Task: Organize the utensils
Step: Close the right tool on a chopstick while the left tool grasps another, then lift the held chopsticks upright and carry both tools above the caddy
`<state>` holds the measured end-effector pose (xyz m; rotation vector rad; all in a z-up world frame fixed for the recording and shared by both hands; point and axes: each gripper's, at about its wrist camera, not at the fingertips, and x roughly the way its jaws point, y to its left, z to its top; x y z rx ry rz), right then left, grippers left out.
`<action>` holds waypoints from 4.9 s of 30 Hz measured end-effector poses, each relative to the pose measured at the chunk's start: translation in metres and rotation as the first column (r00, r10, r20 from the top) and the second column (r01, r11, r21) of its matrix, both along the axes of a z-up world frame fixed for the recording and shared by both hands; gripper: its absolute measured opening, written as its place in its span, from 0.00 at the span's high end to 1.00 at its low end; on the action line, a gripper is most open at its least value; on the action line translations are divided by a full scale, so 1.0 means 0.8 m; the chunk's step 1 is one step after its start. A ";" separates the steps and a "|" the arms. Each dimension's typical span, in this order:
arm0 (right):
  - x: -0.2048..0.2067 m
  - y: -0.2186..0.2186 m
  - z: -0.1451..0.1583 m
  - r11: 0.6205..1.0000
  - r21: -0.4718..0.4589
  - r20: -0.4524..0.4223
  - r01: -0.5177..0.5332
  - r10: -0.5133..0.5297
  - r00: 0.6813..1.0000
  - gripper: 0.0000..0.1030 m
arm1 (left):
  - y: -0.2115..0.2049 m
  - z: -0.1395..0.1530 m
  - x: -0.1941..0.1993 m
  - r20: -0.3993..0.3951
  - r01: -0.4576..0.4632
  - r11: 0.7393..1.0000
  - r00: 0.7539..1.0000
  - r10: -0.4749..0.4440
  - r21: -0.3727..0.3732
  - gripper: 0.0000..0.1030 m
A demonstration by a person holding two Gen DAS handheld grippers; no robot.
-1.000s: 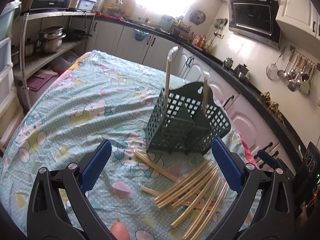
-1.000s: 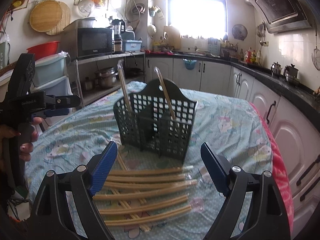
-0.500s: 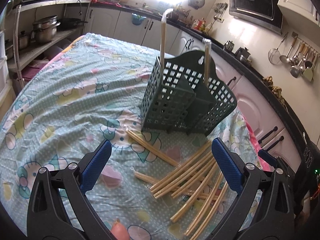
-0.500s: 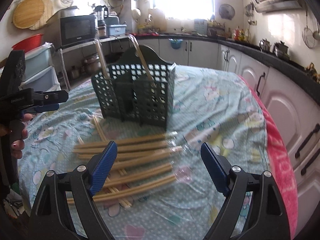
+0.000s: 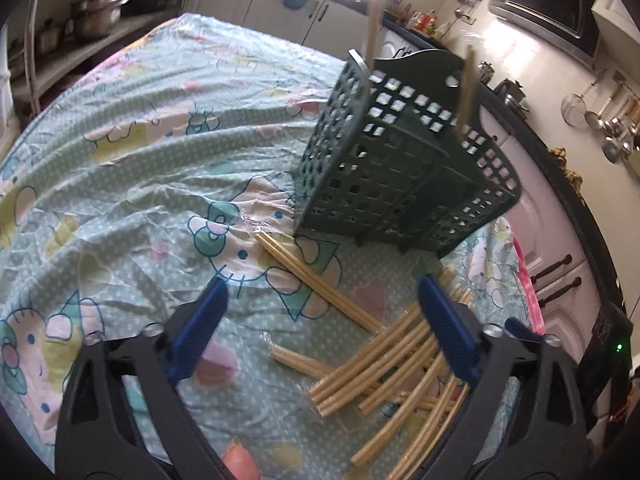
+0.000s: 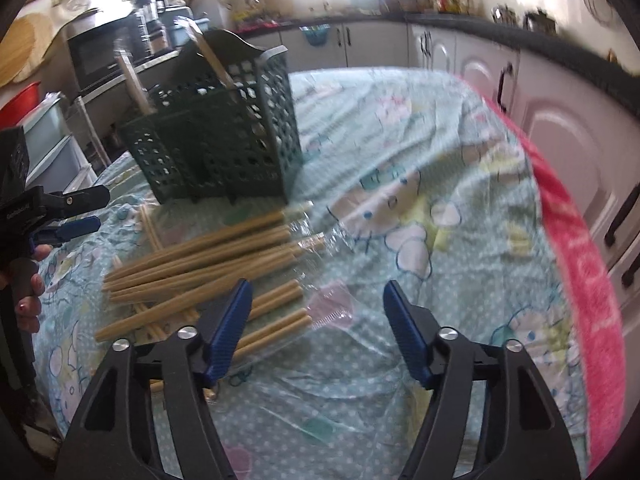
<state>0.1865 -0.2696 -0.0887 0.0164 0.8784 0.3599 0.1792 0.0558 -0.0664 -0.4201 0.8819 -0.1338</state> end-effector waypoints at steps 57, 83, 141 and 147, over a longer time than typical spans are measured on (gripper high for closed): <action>-0.011 0.032 0.123 0.986 0.116 0.194 -0.117 0.093 0.977 0.94 | 0.081 -0.018 0.045 -0.098 -0.107 0.980 0.991 0.091 -0.168 0.99; -0.026 0.101 0.180 0.937 0.113 0.284 -0.331 0.289 0.914 0.95 | 0.075 0.156 -0.046 0.297 -0.044 0.992 0.952 0.077 -0.116 0.99; 0.036 0.073 0.361 0.942 0.164 0.587 -0.292 0.145 0.796 0.96 | -0.053 0.335 0.017 0.538 0.189 0.982 0.829 -0.151 -0.016 0.99; 0.047 0.075 0.374 0.946 0.160 0.606 -0.281 0.130 0.785 0.96 | -0.049 0.336 0.029 0.546 0.172 0.985 0.827 -0.133 -0.021 0.99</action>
